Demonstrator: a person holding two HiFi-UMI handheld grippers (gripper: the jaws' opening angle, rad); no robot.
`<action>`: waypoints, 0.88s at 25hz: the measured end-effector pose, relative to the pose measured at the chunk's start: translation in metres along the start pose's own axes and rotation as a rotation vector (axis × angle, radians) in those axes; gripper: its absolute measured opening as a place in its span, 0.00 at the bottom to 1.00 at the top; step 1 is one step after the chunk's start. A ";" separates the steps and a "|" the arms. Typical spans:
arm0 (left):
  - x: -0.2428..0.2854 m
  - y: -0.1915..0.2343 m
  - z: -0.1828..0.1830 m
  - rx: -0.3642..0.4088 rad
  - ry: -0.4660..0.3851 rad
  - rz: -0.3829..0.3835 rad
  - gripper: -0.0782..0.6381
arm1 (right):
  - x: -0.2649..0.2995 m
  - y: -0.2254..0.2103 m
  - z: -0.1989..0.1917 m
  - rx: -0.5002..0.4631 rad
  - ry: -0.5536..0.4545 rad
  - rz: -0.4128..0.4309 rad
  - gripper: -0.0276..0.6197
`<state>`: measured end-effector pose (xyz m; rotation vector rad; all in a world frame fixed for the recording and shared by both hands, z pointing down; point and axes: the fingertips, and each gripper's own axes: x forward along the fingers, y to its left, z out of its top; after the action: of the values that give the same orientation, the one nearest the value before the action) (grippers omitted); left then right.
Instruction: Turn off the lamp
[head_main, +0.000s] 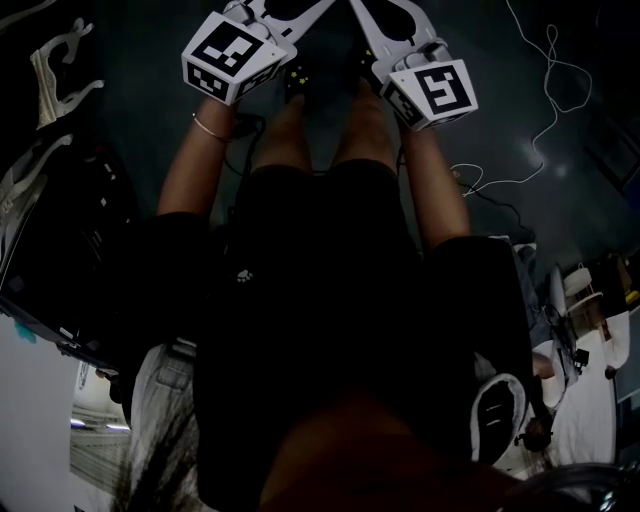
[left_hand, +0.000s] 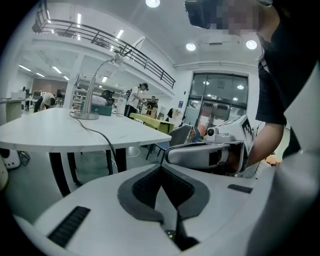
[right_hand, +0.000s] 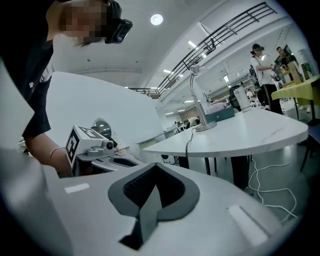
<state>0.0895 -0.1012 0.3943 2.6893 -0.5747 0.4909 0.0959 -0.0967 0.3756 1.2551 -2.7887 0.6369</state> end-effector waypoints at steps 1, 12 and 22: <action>-0.001 -0.002 0.006 0.001 -0.010 0.000 0.12 | -0.003 0.000 0.004 0.001 -0.003 -0.006 0.05; -0.025 -0.027 0.067 -0.038 -0.118 -0.005 0.12 | -0.021 0.022 0.047 0.043 -0.061 -0.051 0.04; -0.041 -0.053 0.101 0.044 -0.129 -0.006 0.12 | -0.041 0.033 0.087 0.026 -0.109 -0.119 0.04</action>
<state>0.1041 -0.0829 0.2750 2.7785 -0.5968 0.3334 0.1128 -0.0799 0.2767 1.4913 -2.7717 0.6174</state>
